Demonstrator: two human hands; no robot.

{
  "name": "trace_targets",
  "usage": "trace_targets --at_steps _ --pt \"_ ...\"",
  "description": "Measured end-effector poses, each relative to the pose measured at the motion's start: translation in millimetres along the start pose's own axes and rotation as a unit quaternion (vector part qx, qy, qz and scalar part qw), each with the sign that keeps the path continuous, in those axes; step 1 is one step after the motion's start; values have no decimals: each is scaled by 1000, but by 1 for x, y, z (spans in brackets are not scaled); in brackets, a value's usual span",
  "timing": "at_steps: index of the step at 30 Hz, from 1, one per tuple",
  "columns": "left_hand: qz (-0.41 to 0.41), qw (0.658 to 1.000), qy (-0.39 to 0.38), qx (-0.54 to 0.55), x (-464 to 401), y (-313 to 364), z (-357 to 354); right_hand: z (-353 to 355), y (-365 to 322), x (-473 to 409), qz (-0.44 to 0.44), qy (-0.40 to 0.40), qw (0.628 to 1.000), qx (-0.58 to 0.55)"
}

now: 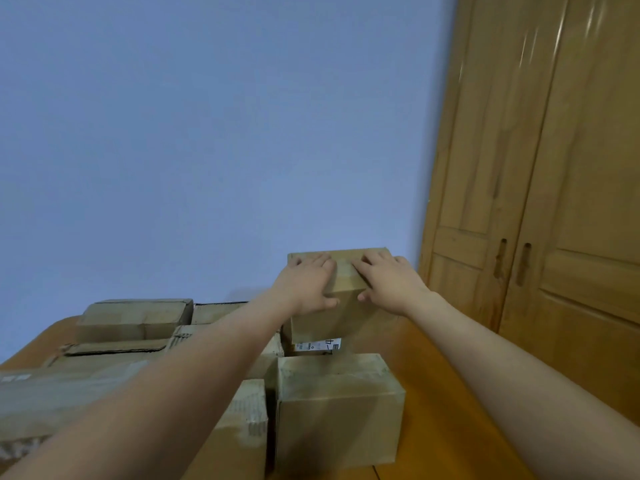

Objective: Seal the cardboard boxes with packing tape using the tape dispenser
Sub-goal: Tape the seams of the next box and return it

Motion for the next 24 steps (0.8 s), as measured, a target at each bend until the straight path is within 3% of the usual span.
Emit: trace_targets --at_steps 13,24 --pt "9 995 87 -42 133 -5 97 100 -81 81 65 159 983 -70" --pt "64 995 69 -42 295 -6 96 98 -187 168 135 239 944 -185"
Point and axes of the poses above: each hand's wrist, its own x-axis away from the middle knuckle, its own z-axis out of the back of the hand, y = z × x, the point moved 6 cm from there along -x, towards the middle knuckle
